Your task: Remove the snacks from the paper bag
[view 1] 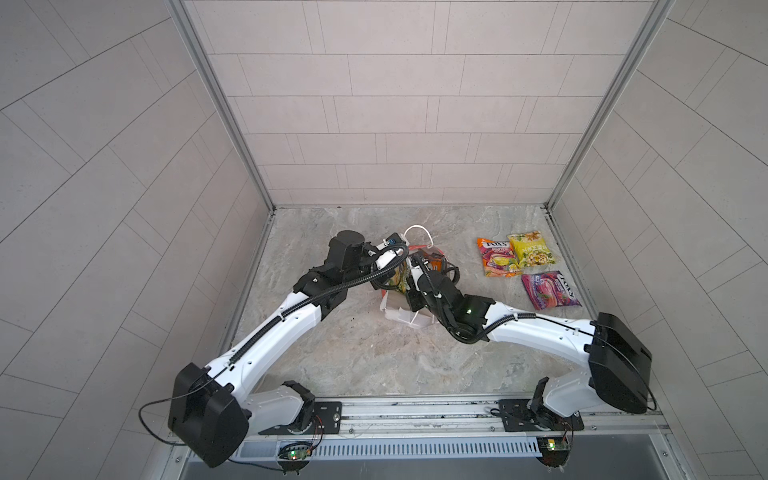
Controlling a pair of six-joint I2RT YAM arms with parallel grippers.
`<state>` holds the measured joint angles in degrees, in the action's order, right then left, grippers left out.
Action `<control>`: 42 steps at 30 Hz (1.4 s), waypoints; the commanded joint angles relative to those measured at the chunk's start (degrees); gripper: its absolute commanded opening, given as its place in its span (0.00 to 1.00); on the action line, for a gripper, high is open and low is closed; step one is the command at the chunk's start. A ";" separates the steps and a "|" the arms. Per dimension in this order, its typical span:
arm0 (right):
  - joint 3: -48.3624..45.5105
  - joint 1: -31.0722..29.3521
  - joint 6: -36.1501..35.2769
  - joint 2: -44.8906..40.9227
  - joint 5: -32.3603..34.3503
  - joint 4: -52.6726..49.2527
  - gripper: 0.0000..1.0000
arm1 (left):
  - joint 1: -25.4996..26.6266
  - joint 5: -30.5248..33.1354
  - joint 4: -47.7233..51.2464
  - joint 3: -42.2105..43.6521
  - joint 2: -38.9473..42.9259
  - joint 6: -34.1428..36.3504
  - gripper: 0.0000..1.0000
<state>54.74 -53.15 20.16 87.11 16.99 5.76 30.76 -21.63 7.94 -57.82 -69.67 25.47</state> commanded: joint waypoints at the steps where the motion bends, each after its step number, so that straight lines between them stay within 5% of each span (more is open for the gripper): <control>1: -0.10 0.05 1.82 3.00 4.16 3.17 0.10 | 0.09 -0.79 -1.71 0.40 0.87 -0.20 0.00; 7: -1.21 2.00 6.33 6.98 7.21 6.37 0.19 | 0.11 -0.82 -1.75 0.51 1.05 -0.18 0.00; 13: 2.69 5.15 13.65 10.70 7.26 -0.30 0.47 | 0.12 -0.51 -1.62 0.65 1.44 -0.07 0.00; 23: 5.54 6.02 18.59 15.00 6.10 -2.75 0.55 | 0.10 -0.70 -1.97 0.53 1.02 0.05 0.00; 28: 5.62 6.46 19.76 17.67 6.88 1.11 0.51 | 0.11 -1.04 -1.99 0.69 1.24 -0.02 0.00; 42: 6.07 6.66 14.54 19.68 3.48 16.89 0.12 | 0.09 -0.70 -2.32 0.93 1.29 -0.07 0.00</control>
<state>60.16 -46.54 36.45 107.72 21.28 19.09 30.76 -21.34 7.20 -57.39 -69.65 25.47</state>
